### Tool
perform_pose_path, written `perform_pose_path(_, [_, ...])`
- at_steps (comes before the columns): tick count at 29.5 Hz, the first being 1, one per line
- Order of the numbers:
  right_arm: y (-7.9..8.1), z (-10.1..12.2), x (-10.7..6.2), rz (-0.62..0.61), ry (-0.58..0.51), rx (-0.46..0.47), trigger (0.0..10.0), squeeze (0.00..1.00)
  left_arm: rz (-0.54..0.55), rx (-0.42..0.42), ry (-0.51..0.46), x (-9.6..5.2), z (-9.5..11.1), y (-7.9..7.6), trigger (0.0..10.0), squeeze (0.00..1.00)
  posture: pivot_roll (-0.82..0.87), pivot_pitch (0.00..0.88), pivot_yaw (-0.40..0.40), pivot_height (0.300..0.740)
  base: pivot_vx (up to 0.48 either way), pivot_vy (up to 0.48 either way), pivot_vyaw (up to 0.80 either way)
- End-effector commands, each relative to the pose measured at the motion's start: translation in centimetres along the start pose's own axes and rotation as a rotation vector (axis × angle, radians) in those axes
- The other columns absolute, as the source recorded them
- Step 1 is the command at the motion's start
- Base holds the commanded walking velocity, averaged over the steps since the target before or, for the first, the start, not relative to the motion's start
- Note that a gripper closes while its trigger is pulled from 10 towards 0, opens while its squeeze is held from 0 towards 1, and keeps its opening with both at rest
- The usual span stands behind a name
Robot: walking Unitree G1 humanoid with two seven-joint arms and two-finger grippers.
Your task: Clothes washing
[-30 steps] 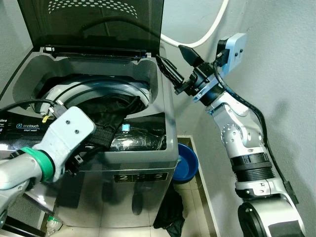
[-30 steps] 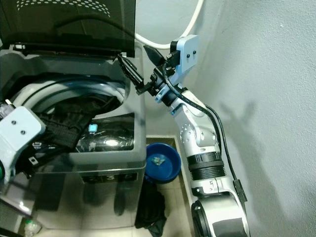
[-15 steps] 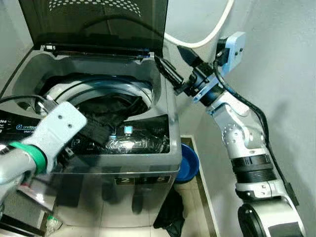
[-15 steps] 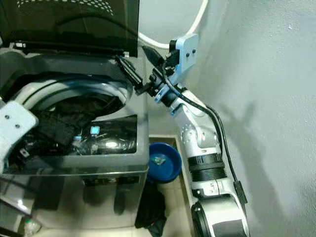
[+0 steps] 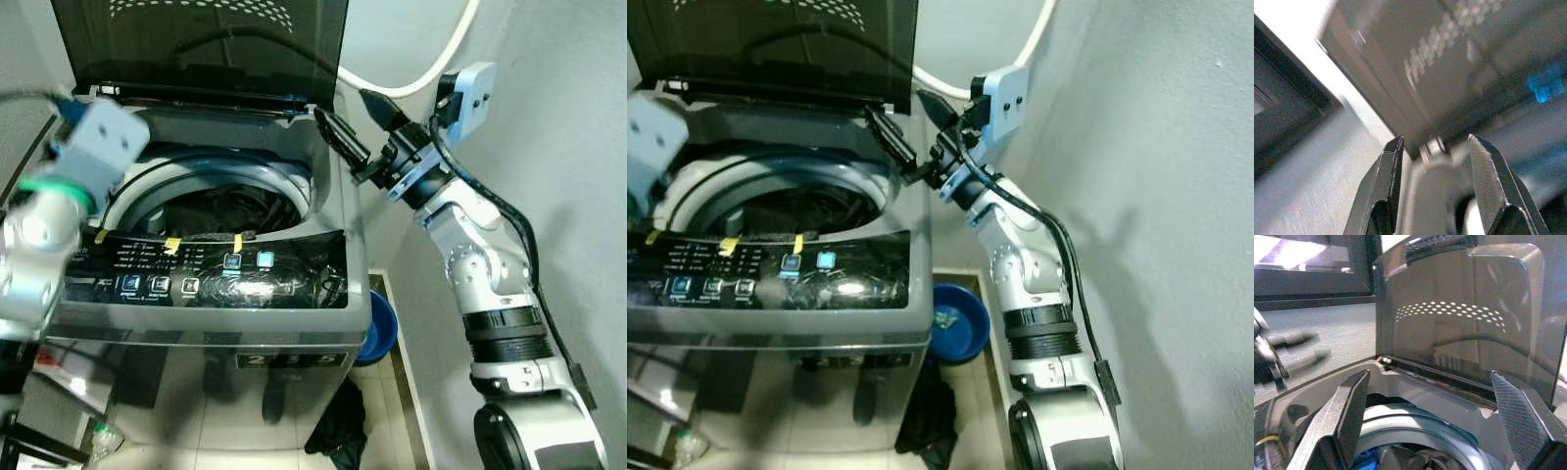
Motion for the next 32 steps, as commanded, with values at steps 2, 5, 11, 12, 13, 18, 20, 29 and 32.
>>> perform_pose_path(2, [-0.6, 0.7, -0.1, -0.05, -0.012, -0.004, 10.0, 0.0, -0.048, -0.232, -0.14, 0.4, 3.6, -0.7, 10.0, 0.0, 0.08, 0.029, -0.045, 0.74, 0.0, 0.0, 0.0])
perform_pose_path(5, [-2.1, 0.1, -0.8, -0.203, 0.008, 0.011, 10.0, 0.0, -0.101, -0.404, -0.214, 0.6, 6.0, -1.9, 10.0, 0.0, 0.08, 0.027, -0.039, 0.74, 0.0, 0.0, 0.0])
perform_pose_path(11, [-3.8, -1.8, -3.2, -0.43, 0.07, -0.045, 10.0, 0.0, -0.153, -0.556, -0.068, 0.2, 4.7, -6.1, 10.0, 0.0, 0.07, 0.007, 0.015, 0.74, 0.0, 0.0, 0.0])
perform_pose_path(12, [-3.8, -1.8, -3.2, -0.43, 0.07, -0.045, 10.0, 0.0, -0.153, -0.556, -0.068, 0.2, 4.7, -6.1, 10.0, 0.0, 0.07, 0.007, 0.015, 0.74, 0.0, 0.0, 0.0])
perform_pose_path(13, [-3.7, -2.1, -3.6, -0.45, 0.091, -0.091, 10.0, 0.0, -0.162, -0.557, -0.012, 0.0, 3.8, -7.2, 10.0, 0.0, 0.07, 0.004, 0.026, 0.74, 0.0, 0.0, 0.0])
perform_pose_path(18, [-2.4, -3.3, -4.9, -0.476, 0.109, -0.137, 10.0, 0.0, -0.13, -0.499, 0.1, -1.7, 0.7, -8.2, 10.0, 0.0, 0.06, 0.0, 0.048, 0.74, 0.0, 0.0, 0.0])
perform_pose_path(20, [-2.4, -3.3, -4.9, -0.476, 0.109, -0.137, 10.0, 0.0, -0.13, -0.499, 0.1, -1.7, 0.7, -8.2, 10.0, 0.0, 0.06, 0.0, 0.048, 0.74, 0.0, 0.0, 0.0])
perform_pose_path(29, [-1.3, -4.0, -6.7, -0.513, 0.056, 0.036, 10.0, 0.0, -0.097, -0.567, 0.18, -5.1, -2.0, -9.1, 10.0, 0.0, 0.04, 0.0, 0.036, 0.74, 0.0, 0.0, 0.0])
perform_pose_path(32, [-0.5, -3.7, -6.0, -0.47, 0.032, 0.047, 10.0, 0.0, -0.085, -0.576, 0.176, -5.0, -1.9, -9.5, 10.0, 0.0, 0.03, 0.0, 0.039, 0.74, 0.0, 0.0, 0.0])
Point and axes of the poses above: a point about 5 cm out from each wrist's last joint towards the gripper, its own x axis pointing out of the wrist towards the gripper, its own z axis along the axis of the wrist's last joint, y = z × x, the point moved 3 cm from there along x, pointing out of the wrist towards the gripper, and after that the axes turned 3 degrees about -x, right-handed, at the moved point
